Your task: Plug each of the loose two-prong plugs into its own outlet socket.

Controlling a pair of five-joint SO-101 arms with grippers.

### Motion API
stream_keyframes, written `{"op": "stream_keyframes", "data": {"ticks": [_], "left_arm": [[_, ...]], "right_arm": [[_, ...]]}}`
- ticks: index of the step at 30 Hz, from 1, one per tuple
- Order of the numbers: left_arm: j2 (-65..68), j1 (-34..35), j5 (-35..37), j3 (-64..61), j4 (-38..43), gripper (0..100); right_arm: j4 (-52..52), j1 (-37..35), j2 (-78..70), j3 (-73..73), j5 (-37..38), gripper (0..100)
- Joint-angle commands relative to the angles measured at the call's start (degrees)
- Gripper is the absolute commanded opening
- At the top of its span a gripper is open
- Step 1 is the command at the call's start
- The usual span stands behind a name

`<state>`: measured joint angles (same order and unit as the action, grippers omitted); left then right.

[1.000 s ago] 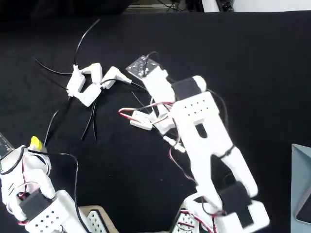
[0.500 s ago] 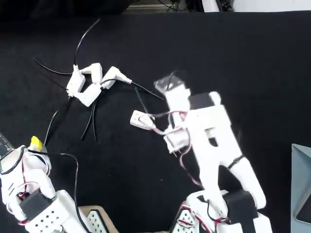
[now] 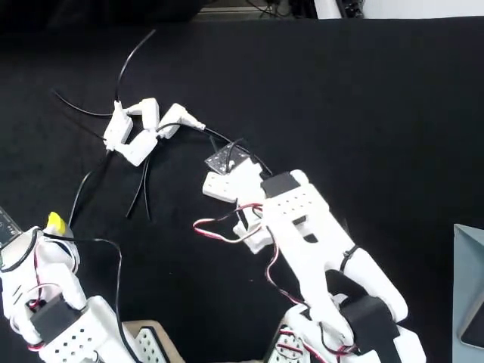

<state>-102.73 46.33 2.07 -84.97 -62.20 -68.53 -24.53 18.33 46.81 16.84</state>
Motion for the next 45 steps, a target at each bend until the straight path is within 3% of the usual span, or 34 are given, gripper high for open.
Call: {"op": "stream_keyframes", "data": {"ticks": [1,8,14,27,38,45], "left_arm": [[-0.18,0.04,-0.7,0.22,-0.09,23],[-0.18,0.04,-0.7,0.22,-0.18,23],[-0.18,0.04,-0.7,0.22,-0.26,23],[-0.18,0.04,-0.79,0.22,-0.26,23],[-0.18,0.04,-0.79,0.22,-0.26,23],[-0.18,0.04,-0.79,0.22,-0.26,23]], "right_arm": [[0.7,-0.79,1.54,0.04,0.62,18.4],[1.49,-0.7,0.4,-0.04,0.79,18.4],[4.92,-0.62,-9.01,-1.8,0.44,18.2],[4.66,5.63,-13.32,-3.21,0.79,17.9],[5.98,5.89,-13.14,-3.38,0.88,3.7],[4.92,7.38,-12.97,-4.97,-0.26,8.7]]}}
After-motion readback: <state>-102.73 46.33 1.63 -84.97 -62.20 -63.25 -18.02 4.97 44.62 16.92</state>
